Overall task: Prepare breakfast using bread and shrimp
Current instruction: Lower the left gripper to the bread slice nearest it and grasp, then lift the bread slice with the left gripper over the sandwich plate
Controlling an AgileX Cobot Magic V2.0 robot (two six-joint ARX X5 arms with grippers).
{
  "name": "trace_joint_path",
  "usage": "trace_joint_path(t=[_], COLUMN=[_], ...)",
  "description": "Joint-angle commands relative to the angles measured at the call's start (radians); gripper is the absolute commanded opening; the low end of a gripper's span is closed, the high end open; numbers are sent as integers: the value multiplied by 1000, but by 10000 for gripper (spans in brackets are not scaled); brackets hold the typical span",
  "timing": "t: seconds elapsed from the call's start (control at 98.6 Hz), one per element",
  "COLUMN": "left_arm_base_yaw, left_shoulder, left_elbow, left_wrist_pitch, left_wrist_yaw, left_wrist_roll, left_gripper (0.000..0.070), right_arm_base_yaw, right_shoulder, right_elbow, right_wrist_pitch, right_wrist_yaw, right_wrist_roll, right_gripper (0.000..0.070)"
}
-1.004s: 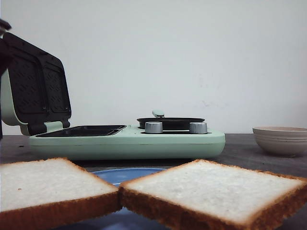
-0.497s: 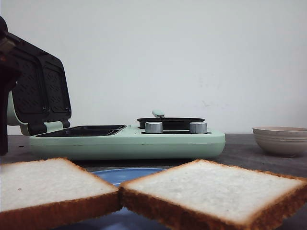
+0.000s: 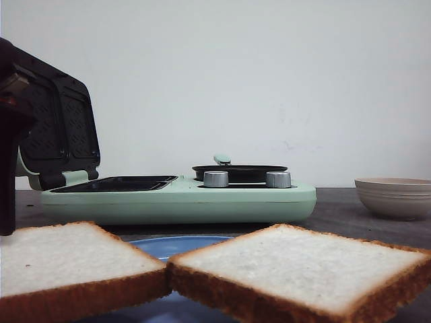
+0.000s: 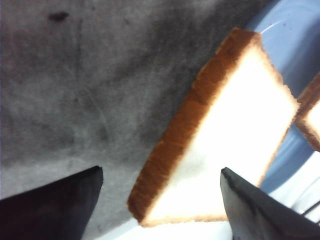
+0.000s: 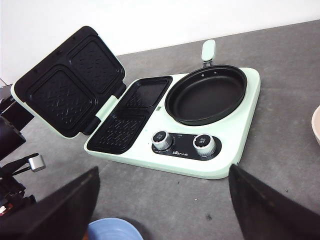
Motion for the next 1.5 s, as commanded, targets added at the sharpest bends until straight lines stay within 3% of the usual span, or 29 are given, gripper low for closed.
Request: trace_joint_path(t=[0.0, 0.132, 0.314, 0.386, 0.578, 0.923, 1.187, 1.37, 1.491], left_arm_base_yaw=[-9, -21, -36, -36, -36, -36, -36, -36, -36], left_shoulder=[15, 15, 15, 15, 15, 0, -97, -158, -162], left_elbow=[10, 10, 10, 10, 10, 34, 159, 295, 401], left_wrist_pitch=[0, -1, -3, -8, -30, -113, -154, -145, -74], left_wrist_yaw=[32, 84, 85, 85, 85, 93, 179, 195, 165], left_wrist_roll=[12, 13, 13, 13, 66, 126, 136, 117, 37], left_gripper=[431, 429, 413, 325, 2, 0, 0, 0, 1], right_arm_base_yaw=[5, 5, 5, 5, 5, 5, 5, 5, 5], right_shoulder=[2, 2, 2, 2, 2, 2, 2, 2, 2], right_elbow=[19, 19, 19, 19, 19, 19, 19, 19, 19], right_wrist_pitch=[6, 6, 6, 3, -2, -1, -1, 3, 7], right_wrist_yaw=[-3, -3, -3, -3, -5, -5, -5, -5, -5], right_wrist_roll=[-11, -9, -7, -7, -7, -7, -8, -7, -6], right_gripper=[511, 510, 510, 510, 510, 510, 510, 510, 510])
